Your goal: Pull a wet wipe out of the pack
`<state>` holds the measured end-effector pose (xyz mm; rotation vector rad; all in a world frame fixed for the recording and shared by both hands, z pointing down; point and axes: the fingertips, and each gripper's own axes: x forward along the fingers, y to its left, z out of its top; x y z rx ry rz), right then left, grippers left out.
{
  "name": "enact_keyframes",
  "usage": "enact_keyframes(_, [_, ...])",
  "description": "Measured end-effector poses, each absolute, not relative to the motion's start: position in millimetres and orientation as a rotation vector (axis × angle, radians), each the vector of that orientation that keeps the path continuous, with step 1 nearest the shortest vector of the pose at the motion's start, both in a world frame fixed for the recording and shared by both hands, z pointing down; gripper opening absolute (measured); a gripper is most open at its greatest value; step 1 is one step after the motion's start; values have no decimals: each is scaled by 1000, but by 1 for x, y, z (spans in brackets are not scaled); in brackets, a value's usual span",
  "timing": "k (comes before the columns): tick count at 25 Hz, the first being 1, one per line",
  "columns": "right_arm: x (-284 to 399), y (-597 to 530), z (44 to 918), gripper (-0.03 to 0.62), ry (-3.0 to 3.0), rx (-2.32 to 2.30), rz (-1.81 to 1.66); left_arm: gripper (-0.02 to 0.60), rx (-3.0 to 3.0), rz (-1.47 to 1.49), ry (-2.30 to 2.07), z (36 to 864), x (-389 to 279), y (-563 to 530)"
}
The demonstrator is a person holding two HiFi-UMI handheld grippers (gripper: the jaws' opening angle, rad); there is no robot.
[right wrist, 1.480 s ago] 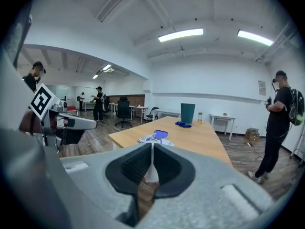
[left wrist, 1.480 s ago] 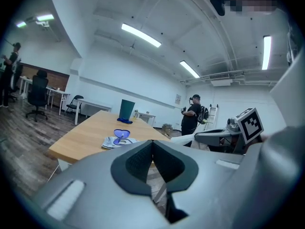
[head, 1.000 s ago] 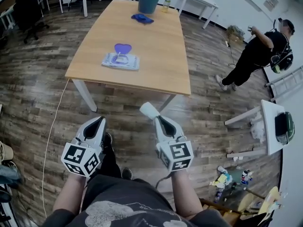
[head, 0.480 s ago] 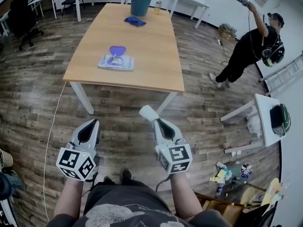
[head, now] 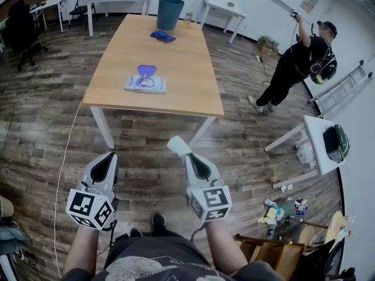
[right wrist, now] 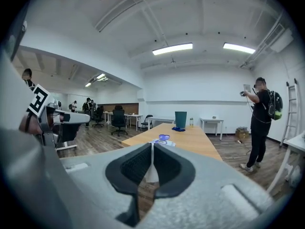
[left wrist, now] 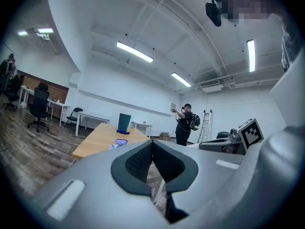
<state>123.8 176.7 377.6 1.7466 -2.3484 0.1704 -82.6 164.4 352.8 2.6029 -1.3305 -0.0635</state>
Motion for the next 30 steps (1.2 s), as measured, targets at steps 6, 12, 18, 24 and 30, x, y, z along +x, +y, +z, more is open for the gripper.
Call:
enact_keyframes(6, [97, 204, 376, 5, -2347, 1742, 150, 18, 2611, -83, -1309, 352, -104, 185])
enact_keyframes(12, [77, 226, 377, 5, -2337, 1741, 130, 18, 2614, -90, -1270, 356, -112, 204])
enact_keyframes(18, [73, 240, 377, 4, -2314, 1751, 119, 18, 2606, -101, -1245, 359, -115, 217])
enact_keyframes(24, [73, 257, 381, 4, -2295, 1784, 127, 18, 2627, -94, -1218, 358, -113, 233])
enact_keyframes(30, [78, 268, 387, 3, -2277, 1796, 160, 18, 2631, -84, -1206, 362, -110, 243])
